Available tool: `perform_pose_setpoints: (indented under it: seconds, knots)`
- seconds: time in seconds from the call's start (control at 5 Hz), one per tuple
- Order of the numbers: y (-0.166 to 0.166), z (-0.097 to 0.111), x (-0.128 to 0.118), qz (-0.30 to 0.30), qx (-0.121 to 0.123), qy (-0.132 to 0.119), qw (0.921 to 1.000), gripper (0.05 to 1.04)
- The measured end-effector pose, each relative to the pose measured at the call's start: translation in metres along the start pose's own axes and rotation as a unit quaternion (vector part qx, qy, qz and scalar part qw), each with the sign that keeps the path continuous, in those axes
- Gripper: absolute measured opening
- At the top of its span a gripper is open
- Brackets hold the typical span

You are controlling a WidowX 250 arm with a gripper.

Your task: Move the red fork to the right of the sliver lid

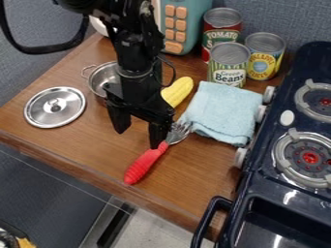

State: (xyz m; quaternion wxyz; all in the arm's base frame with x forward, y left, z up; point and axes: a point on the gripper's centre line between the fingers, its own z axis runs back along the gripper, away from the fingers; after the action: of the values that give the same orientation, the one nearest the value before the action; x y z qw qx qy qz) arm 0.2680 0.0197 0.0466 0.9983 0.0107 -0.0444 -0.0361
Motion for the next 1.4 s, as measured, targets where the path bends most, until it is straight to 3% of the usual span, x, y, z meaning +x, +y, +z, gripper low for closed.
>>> perform_pose_setpoints:
  seconds: [0.2, 0.6, 1.0, 1.2, 1.4]
  knots:
    - [-0.002, -0.008, -0.007, 0.002, -0.005, 0.016, 0.9999, 1.001]
    - [0.002, 0.018, -0.027, 0.029, -0.003, -0.04, 0.9988, 1.0]
    - [0.002, 0.027, -0.033, 0.034, -0.002, -0.054, 0.9979, 1.0]
    - [0.002, 0.025, -0.03, 0.035, 0.024, -0.055, 0.9976, 1.0]
    - [-0.002, 0.025, -0.004, -0.005, 0.043, -0.029, 0.9987, 1.0]
